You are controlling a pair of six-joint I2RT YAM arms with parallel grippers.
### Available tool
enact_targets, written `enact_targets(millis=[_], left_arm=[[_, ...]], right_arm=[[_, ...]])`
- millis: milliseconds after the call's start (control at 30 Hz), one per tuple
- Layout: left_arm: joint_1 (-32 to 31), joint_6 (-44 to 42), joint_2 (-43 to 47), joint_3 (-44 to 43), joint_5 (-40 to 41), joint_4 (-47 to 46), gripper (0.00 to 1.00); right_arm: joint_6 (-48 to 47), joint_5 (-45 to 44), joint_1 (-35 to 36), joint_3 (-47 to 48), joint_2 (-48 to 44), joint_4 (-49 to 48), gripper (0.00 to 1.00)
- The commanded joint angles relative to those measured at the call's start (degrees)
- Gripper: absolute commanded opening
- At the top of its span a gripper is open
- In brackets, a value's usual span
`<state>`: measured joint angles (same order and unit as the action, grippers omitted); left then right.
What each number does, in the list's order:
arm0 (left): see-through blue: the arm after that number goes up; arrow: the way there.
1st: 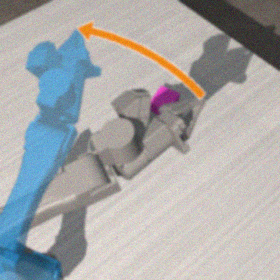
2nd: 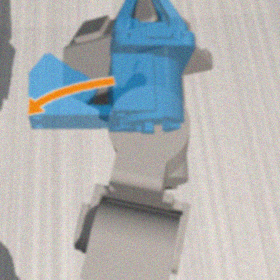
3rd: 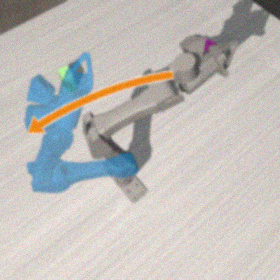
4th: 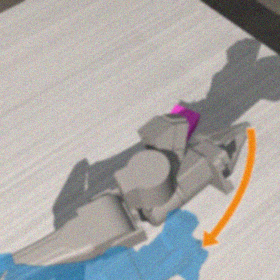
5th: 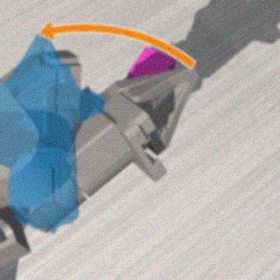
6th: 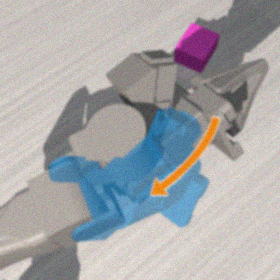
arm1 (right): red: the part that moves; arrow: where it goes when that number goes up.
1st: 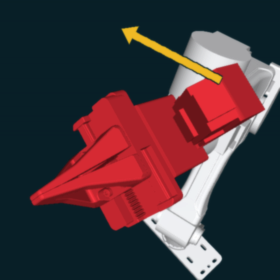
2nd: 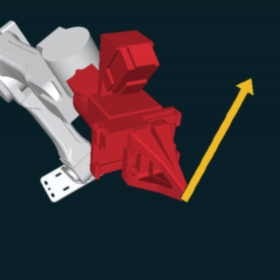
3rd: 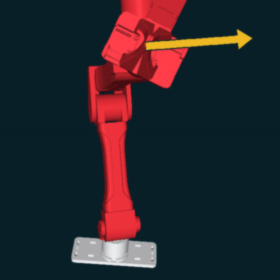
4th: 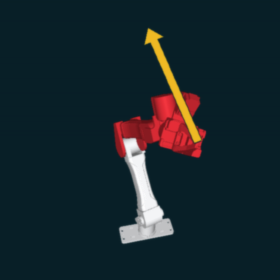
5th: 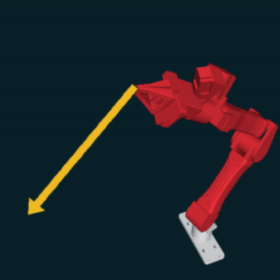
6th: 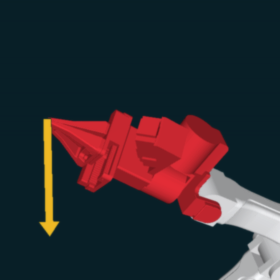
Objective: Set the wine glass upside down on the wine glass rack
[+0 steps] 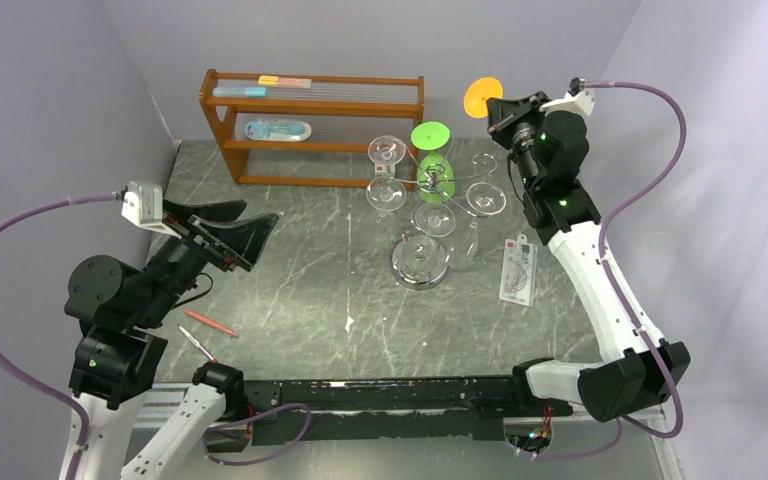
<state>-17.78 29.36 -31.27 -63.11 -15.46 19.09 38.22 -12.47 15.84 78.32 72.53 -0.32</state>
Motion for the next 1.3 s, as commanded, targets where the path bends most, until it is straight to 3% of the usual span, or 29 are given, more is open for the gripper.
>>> enact_targets(millis=[0, 267, 1267], left_arm=[[0.29, -0.64, -1.25, -2.93, 0.27, 2.42, 0.89], [0.33, -0.27, -2.43, -3.62, -1.00, 1.80, 0.94], [0.30, -1.02, -1.82, -4.12, 1.48, 3.99, 0.96]], right_arm=[[9.36, 12.33, -3.44, -1.68, -2.77, 3.04, 0.00], [13.65, 21.44, -4.91, -4.77, -3.45, 4.07, 0.00], [11.27, 28.76, -5.29, -5.20, -6.16, 15.02, 0.00]])
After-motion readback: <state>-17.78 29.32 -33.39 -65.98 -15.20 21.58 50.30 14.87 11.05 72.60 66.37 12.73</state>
